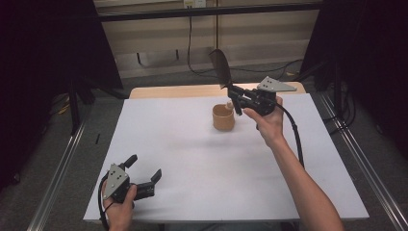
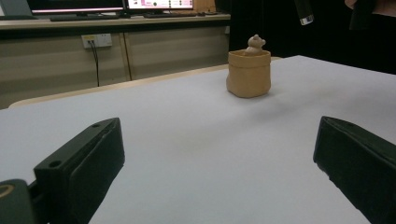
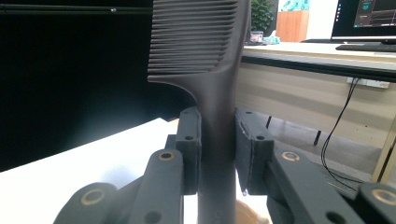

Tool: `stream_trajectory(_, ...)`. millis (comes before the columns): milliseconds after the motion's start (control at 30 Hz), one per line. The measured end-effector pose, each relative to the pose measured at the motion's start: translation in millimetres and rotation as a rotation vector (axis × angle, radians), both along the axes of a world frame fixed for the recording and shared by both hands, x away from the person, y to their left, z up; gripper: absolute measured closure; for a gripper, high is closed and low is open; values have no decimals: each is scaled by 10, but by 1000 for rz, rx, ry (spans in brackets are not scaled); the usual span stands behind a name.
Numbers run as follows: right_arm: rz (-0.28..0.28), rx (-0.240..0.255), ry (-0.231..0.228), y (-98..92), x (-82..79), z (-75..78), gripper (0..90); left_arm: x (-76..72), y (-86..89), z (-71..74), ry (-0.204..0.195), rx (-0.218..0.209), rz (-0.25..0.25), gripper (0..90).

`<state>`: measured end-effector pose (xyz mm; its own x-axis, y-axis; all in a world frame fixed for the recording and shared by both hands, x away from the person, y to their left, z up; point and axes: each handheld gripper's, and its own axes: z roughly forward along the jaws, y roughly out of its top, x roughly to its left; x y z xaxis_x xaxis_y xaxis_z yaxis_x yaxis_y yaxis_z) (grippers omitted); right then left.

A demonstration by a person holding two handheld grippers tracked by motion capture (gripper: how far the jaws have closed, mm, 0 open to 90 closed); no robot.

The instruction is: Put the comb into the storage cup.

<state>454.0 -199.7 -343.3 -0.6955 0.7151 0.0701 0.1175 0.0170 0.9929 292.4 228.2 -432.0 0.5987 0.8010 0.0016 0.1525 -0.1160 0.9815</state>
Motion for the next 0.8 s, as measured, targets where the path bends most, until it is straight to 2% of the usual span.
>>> stream_trajectory(300, -4, 4, 3, 81, 121, -41, 727, -7, 1, 5, -5, -5, -4, 19)
stream_trajectory(800, -12, -52, 36, 183, 297, -129, 727, -6, 0, 5, -5, -4, -5, 19)
